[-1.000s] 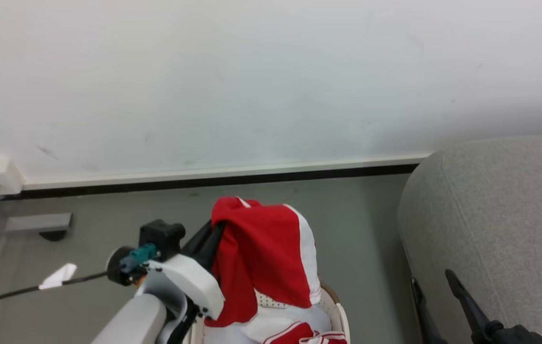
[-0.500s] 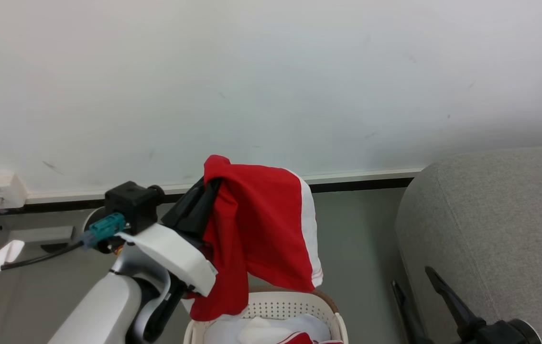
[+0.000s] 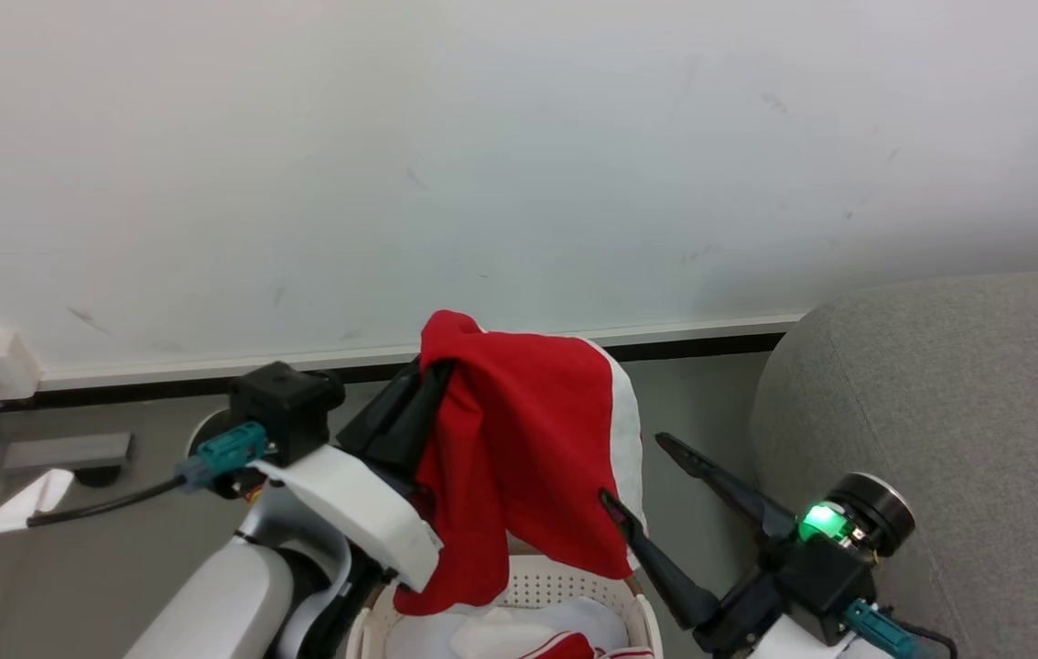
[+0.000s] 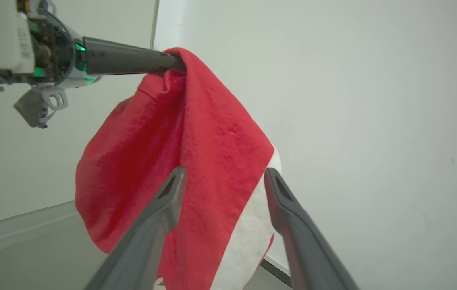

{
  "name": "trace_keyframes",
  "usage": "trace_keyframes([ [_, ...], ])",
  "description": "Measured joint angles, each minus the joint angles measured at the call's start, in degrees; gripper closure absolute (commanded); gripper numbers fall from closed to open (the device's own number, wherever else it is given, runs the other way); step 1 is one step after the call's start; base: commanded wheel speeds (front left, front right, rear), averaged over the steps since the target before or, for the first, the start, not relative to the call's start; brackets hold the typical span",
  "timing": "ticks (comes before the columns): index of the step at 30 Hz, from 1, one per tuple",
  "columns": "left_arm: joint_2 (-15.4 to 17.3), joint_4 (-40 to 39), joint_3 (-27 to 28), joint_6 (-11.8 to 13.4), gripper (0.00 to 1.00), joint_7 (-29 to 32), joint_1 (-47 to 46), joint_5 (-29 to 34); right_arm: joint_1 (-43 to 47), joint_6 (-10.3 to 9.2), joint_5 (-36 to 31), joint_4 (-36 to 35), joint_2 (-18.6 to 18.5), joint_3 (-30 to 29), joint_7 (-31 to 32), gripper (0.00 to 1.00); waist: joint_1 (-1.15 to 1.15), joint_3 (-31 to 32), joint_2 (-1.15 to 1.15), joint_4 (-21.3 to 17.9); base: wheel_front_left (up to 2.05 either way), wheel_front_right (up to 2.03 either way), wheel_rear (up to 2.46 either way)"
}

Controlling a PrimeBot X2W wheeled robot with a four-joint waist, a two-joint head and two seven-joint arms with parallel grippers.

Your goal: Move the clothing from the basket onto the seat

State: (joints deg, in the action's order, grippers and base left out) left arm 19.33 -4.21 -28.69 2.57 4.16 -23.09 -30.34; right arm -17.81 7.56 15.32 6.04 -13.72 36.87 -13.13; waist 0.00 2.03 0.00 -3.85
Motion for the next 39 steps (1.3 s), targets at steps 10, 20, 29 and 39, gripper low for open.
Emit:
trace_keyframes([
  [10,-2.4,0.3,-4.4,-1.8,1.00,1.4,-1.4,0.1,-12.0,0.00,-8.6,15.5,5.2,8.5,-1.1,0.00,0.00,0.3,0.00,0.9,0.00,0.00,0.00],
  [20,-4.3,1.2,-6.5,-2.7,1.00,1.9,-1.9,-0.5,-15.0,0.00,-13.4,29.6,10.3,6.1,-1.8,1.00,0.00,0.7,0.00,1.5,0.00,0.00,0.00],
  [29,-3.7,1.7,-6.1,-2.1,1.00,1.8,-1.8,-0.7,-13.5,0.00,-8.6,26.2,10.8,2.1,-1.9,1.00,0.00,0.4,0.00,1.0,0.00,0.00,0.00],
  [39,-3.2,2.6,-5.5,-0.9,0.00,0.4,-1.6,-0.5,-13.3,0.00,-6.1,24.6,10.8,0.2,-1.9,1.00,0.00,-0.1,0.00,-0.1,0.00,0.00,0.00],
])
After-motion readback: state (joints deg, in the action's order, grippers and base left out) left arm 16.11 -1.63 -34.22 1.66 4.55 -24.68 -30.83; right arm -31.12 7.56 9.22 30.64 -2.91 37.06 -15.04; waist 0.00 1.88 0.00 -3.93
